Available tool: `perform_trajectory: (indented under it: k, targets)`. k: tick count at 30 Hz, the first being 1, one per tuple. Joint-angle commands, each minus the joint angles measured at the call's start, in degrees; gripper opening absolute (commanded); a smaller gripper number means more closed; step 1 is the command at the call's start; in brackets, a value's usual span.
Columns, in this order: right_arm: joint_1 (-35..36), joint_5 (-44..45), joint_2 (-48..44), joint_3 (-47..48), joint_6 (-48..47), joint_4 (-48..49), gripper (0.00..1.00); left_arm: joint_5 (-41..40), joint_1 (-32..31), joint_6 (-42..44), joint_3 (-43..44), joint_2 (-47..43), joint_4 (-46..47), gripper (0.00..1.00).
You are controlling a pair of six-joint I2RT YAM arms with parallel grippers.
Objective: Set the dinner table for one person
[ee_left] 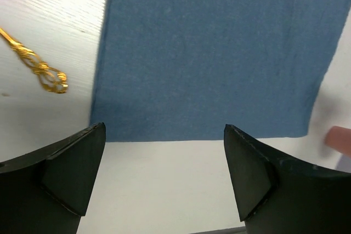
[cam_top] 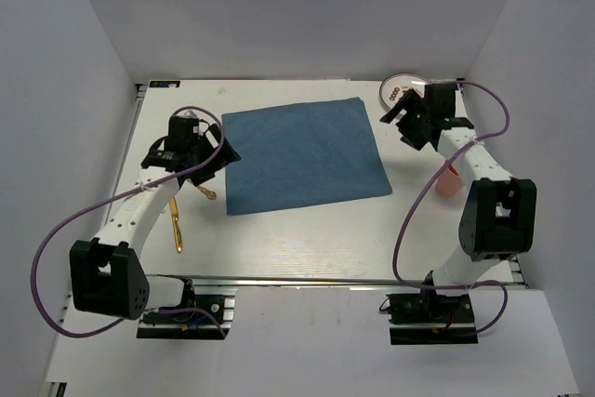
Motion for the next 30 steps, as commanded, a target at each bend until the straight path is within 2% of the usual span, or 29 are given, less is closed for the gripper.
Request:
perform_trajectory:
  k: [1, 5, 7, 10, 15, 19, 23, 30]
  targets:
    - [-0.67, 11.31, 3.07, 5.54, 10.0, -4.99, 0.89, -6.92, -0.17, 7.14, 4.61, -3.08, -9.99, 0.98]
    - [-1.45, 14.13, 6.75, 8.61, 13.8, -3.76, 0.89, -9.5, 0.35, 9.09, 3.48, -8.0, -11.76, 0.98]
    - [-1.99, 14.22, 10.78, 13.0, 13.46, -4.72, 0.89, -6.0, 1.49, 10.75, 1.9, -10.63, -10.97, 0.98]
    - [-3.39, 15.71, 16.95, 21.61, 12.57, -10.34, 0.89, -6.68, 1.5, 11.99, 1.98, -11.7, -13.34, 0.98]
    - [-8.57, 8.95, 22.93, 26.97, 9.24, -7.54, 0.89, -11.25, 0.36, 16.2, -3.02, -16.96, -10.62, 0.98]
    - [-10.69, 7.29, 30.21, 33.65, 8.44, -12.28, 0.89, -9.76, 0.36, 16.65, -6.37, -22.07, -8.51, 0.98]
    - [-12.62, 2.62, 34.09, 35.42, 7.65, -8.78, 0.87, -7.49, 0.36, 17.79, -7.86, -25.41, -6.14, 0.98]
    - [-14.99, -0.19, 41.12, 43.24, 6.77, -9.21, 0.86, -3.96, -0.17, 18.85, -8.04, -24.71, -5.43, 0.98]
